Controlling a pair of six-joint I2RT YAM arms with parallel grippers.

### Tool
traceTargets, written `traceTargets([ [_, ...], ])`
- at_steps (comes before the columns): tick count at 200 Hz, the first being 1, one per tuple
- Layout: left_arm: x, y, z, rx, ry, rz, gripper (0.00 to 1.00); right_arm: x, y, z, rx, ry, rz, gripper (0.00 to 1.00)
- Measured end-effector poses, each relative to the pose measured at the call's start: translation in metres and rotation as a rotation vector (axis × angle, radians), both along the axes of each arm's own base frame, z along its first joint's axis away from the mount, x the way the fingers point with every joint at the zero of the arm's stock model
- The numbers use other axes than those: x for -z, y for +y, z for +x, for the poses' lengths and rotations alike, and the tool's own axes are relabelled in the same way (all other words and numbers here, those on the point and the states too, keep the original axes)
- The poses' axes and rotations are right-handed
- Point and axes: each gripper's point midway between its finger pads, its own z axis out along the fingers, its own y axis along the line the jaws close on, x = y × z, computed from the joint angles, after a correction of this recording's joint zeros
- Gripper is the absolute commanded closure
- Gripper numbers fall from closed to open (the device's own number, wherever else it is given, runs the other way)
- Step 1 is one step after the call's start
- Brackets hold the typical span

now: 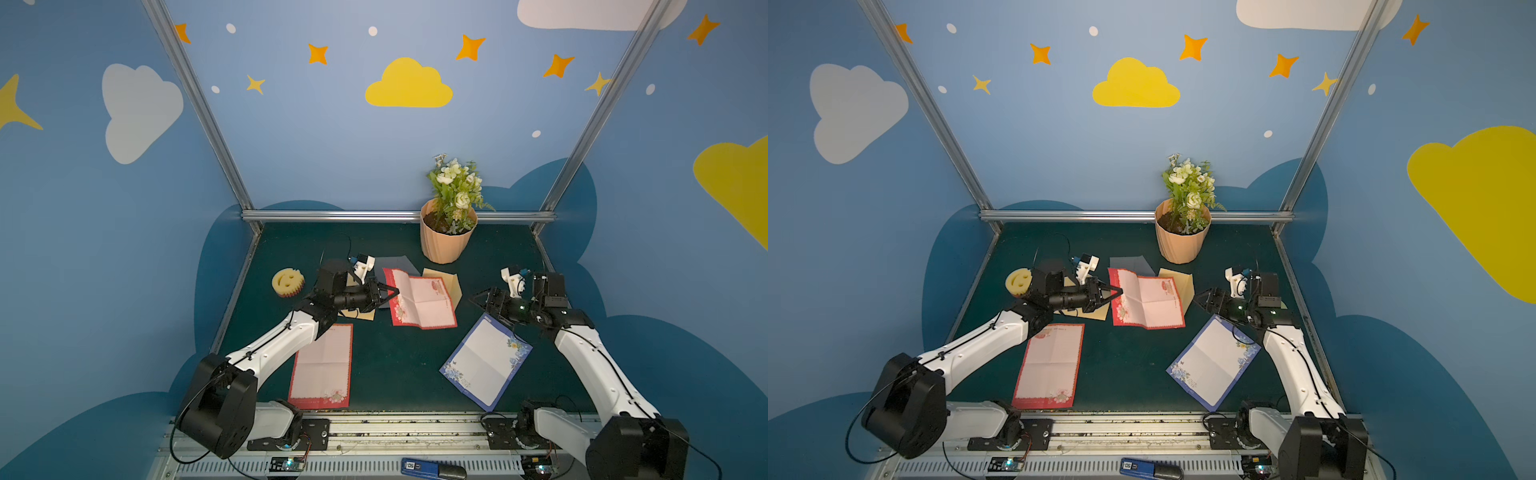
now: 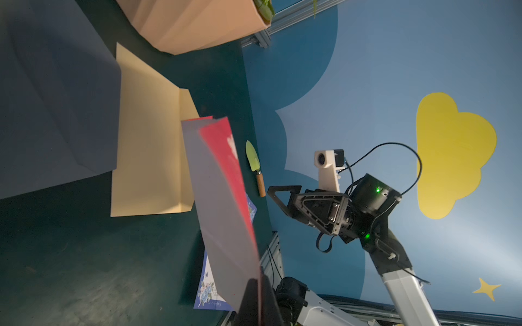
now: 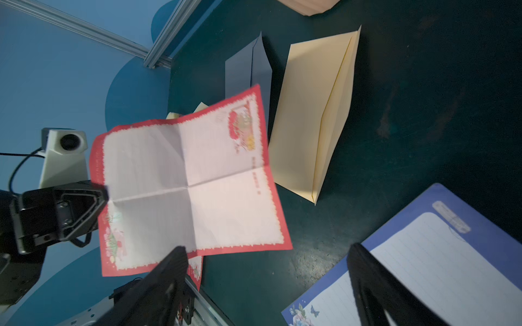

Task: Fold the letter paper in half and place it into the envelope
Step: Place the letter paper at the center of the board, then fold the letter paper at the center of the board.

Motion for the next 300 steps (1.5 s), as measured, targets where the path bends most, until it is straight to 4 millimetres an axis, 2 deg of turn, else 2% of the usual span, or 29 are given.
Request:
traceTargets([
  [19,0.054,0.01,-0.014,-0.007,0.128,0.057,0.96,0.004,0.003,0.0,-0.015,0.02,0.01,0.12],
  [33,0.081,0.016,-0.021,-0.015,0.204,0.091,0.96,0.004,0.005,-0.001,-0.021,0.022,0.015,0.12],
  [46,0.087,0.017,-0.023,-0.016,0.224,0.099,0.96,0.004,0.006,-0.001,-0.025,0.02,0.016,0.13],
  [62,0.094,0.019,-0.018,-0.017,0.218,0.098,0.96,0.009,0.017,-0.004,-0.062,0.026,0.008,0.13],
  [100,0.136,0.033,-0.016,-0.036,0.324,0.157,0.96,0.043,0.043,-0.016,-0.156,0.125,-0.023,0.14],
  [147,0.152,0.042,-0.022,-0.035,0.348,0.221,0.96,0.073,0.063,-0.027,-0.241,0.198,-0.072,0.17],
  [205,0.169,0.062,-0.024,-0.066,0.371,0.323,0.96,0.106,0.074,-0.035,-0.279,0.261,-0.125,0.17],
  [248,0.182,0.066,-0.026,-0.064,0.4,0.346,0.96,0.131,0.087,-0.042,-0.332,0.306,-0.154,0.18],
  [300,0.185,0.065,-0.025,-0.056,0.404,0.348,0.96,0.134,0.103,-0.04,-0.369,0.273,-0.135,0.18],
])
